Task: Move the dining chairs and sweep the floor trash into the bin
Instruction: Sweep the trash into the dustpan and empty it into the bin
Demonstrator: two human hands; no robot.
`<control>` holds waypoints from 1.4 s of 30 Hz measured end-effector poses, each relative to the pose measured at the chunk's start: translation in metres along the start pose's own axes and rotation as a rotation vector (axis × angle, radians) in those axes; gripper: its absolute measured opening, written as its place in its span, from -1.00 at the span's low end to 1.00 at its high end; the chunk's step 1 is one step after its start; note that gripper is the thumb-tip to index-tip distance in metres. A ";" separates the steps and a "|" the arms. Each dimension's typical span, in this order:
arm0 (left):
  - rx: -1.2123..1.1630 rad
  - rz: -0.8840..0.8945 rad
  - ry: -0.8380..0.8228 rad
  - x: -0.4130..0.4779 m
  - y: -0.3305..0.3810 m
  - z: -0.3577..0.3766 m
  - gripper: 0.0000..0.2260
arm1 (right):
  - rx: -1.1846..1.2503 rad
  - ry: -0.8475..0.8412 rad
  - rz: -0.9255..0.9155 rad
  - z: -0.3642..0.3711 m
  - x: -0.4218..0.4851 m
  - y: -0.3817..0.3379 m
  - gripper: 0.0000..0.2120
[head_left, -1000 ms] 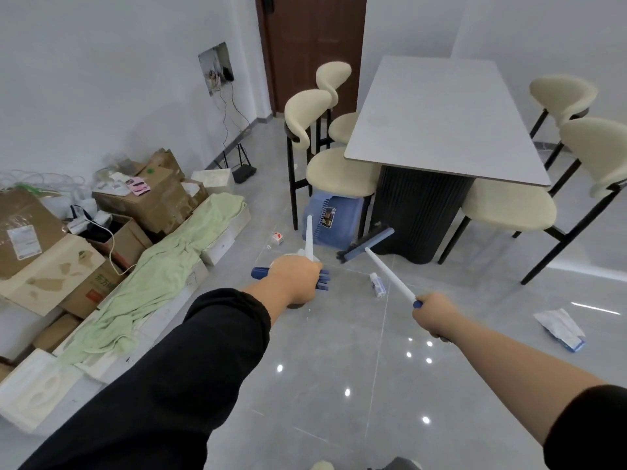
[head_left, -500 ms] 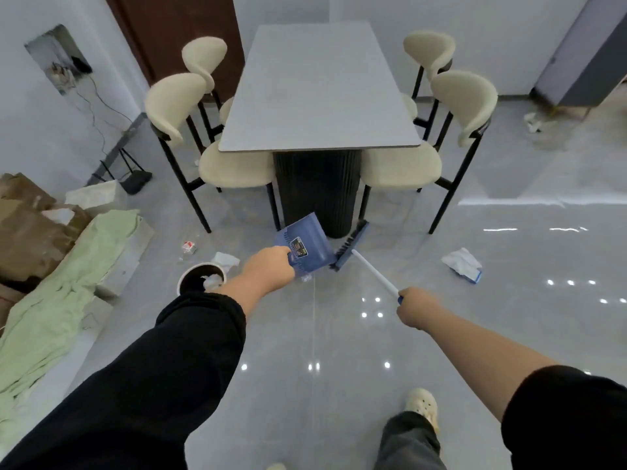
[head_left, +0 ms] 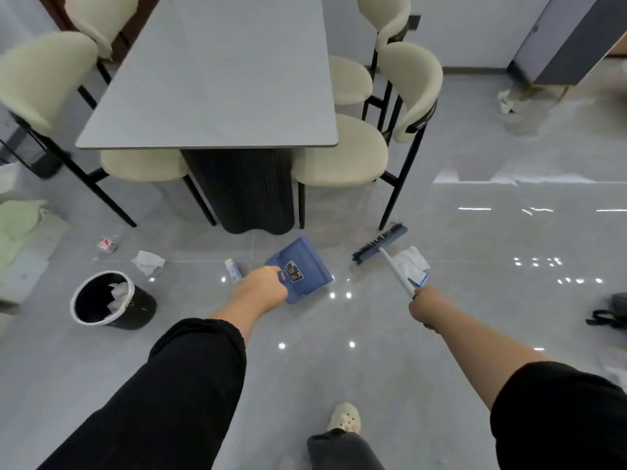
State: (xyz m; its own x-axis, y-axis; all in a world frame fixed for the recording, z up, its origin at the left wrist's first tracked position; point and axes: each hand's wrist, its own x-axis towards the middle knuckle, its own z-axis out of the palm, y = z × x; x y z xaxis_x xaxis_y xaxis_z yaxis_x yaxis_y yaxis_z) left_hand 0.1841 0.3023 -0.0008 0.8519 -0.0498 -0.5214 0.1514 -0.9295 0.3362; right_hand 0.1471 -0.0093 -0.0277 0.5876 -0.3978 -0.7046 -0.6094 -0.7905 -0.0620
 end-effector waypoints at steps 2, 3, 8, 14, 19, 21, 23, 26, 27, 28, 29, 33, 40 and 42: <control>-0.041 -0.039 -0.021 0.009 0.019 0.005 -0.75 | 0.101 -0.022 0.055 -0.014 0.023 0.007 -0.68; -0.054 -0.046 -0.021 0.013 0.023 0.008 -0.73 | 0.158 -0.032 0.073 -0.018 0.033 0.010 -0.68; -0.102 -0.114 -0.013 0.022 0.028 0.011 -0.76 | 0.500 -0.120 0.220 -0.017 0.067 0.019 -0.70; -0.244 -0.164 -0.041 0.003 0.010 0.003 -0.90 | 0.786 -0.312 0.310 0.021 0.043 0.000 -0.87; -0.295 -0.214 -0.082 -0.014 -0.016 -0.010 -0.81 | 0.833 -0.377 0.291 0.046 0.004 -0.037 -0.86; -0.303 -0.225 -0.102 -0.021 -0.029 -0.016 -0.81 | 0.839 -0.384 0.276 0.052 -0.018 -0.051 -0.88; -0.308 -0.249 -0.122 -0.024 -0.039 -0.019 -0.85 | 0.841 -0.403 0.247 0.054 -0.036 -0.064 -0.84; -0.325 -0.288 -0.105 -0.025 -0.056 -0.021 -0.86 | 0.841 -0.358 0.224 0.051 -0.059 -0.082 -0.85; -0.348 -0.307 -0.101 -0.021 -0.058 -0.021 -0.86 | 0.833 -0.349 0.207 0.045 -0.063 -0.086 -0.85; -0.358 -0.318 -0.108 -0.020 -0.063 -0.020 -0.86 | 0.830 -0.333 0.196 0.045 -0.070 -0.090 -0.86; -0.362 -0.320 -0.127 -0.021 -0.066 -0.021 -0.86 | 0.825 -0.318 0.182 0.040 -0.075 -0.093 -0.86; -0.354 -0.339 -0.186 -0.022 -0.072 -0.014 -0.86 | 0.732 -0.266 0.114 0.027 -0.077 -0.099 -0.85; -0.306 -0.401 -0.126 -0.006 -0.090 -0.012 -0.69 | 0.518 -0.235 0.080 0.014 -0.031 -0.107 -0.86; -0.295 -0.402 -0.106 -0.007 -0.089 -0.021 -0.64 | 0.487 -0.276 0.094 0.021 -0.021 -0.104 -0.88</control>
State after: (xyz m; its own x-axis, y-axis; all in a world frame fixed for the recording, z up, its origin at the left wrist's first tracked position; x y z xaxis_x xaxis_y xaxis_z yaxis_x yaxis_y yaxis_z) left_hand 0.1755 0.3927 -0.0103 0.6437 0.2395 -0.7269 0.6050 -0.7409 0.2917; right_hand 0.1868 0.0915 -0.0210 0.3979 -0.2677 -0.8775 -0.8659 -0.4257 -0.2628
